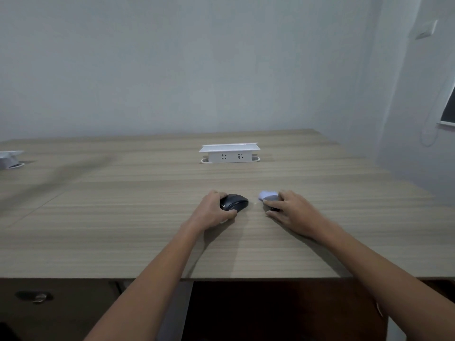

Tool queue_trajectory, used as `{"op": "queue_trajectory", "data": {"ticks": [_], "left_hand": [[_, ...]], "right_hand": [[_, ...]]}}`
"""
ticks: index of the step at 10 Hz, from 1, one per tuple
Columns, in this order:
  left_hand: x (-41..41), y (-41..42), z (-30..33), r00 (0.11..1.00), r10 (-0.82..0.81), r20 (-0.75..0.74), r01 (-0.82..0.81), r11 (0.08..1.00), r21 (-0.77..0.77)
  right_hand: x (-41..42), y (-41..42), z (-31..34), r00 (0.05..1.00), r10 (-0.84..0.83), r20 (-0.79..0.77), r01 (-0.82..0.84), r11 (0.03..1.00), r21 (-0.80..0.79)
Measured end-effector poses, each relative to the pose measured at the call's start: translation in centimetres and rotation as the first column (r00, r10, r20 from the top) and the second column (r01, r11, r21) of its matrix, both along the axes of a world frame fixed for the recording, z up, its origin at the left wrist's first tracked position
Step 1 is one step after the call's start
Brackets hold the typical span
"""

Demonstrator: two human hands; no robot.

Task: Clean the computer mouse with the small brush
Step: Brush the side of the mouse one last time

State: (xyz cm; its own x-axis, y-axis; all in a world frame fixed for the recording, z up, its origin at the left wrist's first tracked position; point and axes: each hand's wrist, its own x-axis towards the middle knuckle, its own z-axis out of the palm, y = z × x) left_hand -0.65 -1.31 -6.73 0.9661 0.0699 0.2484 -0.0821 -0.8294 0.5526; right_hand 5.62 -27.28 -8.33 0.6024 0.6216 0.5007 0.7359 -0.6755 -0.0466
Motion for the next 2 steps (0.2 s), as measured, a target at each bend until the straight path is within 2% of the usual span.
{"op": "queue_trajectory", "data": {"ticks": [1, 2], "left_hand": [[0.35, 0.24, -0.55, 1.000, -0.025, 0.002, 0.025, 1.000, 0.002], [0.17, 1.20, -0.67, 1.000, 0.022, 0.019, -0.019, 0.992, -0.128]], "right_hand": [[-0.31, -0.15, -0.02, 0.999, 0.029, -0.019, -0.029, 0.999, 0.028], [-0.43, -0.57, 0.75, 0.990, -0.019, -0.143, 0.038, 0.990, 0.134]]}}
